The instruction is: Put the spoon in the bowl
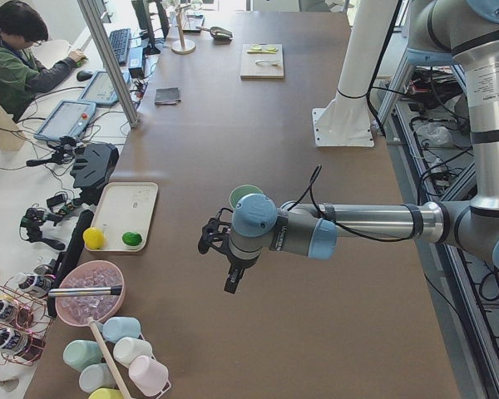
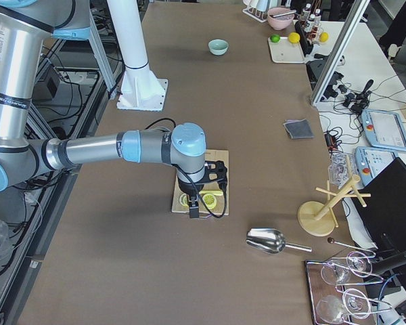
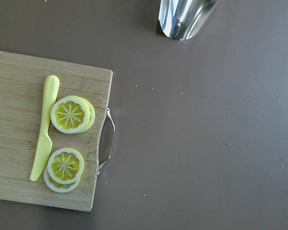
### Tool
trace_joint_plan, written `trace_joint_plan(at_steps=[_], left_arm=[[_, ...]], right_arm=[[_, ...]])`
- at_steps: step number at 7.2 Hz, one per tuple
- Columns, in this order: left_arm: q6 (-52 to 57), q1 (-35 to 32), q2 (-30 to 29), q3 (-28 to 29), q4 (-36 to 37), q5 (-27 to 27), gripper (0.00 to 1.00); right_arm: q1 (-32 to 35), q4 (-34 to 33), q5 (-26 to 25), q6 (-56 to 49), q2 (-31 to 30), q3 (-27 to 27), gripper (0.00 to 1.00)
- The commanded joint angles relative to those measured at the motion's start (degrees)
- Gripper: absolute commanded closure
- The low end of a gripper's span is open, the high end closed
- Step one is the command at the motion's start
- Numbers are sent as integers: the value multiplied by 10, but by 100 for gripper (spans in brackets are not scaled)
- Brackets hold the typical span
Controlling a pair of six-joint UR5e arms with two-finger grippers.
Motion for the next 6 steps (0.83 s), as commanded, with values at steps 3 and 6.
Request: trace_joint_plan(at_steps=[3, 6], left_arm=[[-4, -1, -25, -2, -51, -66, 2], [-36, 0, -103, 46, -131, -66, 2]], right_arm=[[0, 94, -3, 6, 13, 15, 0], [0, 111, 13, 5, 53, -20, 0]])
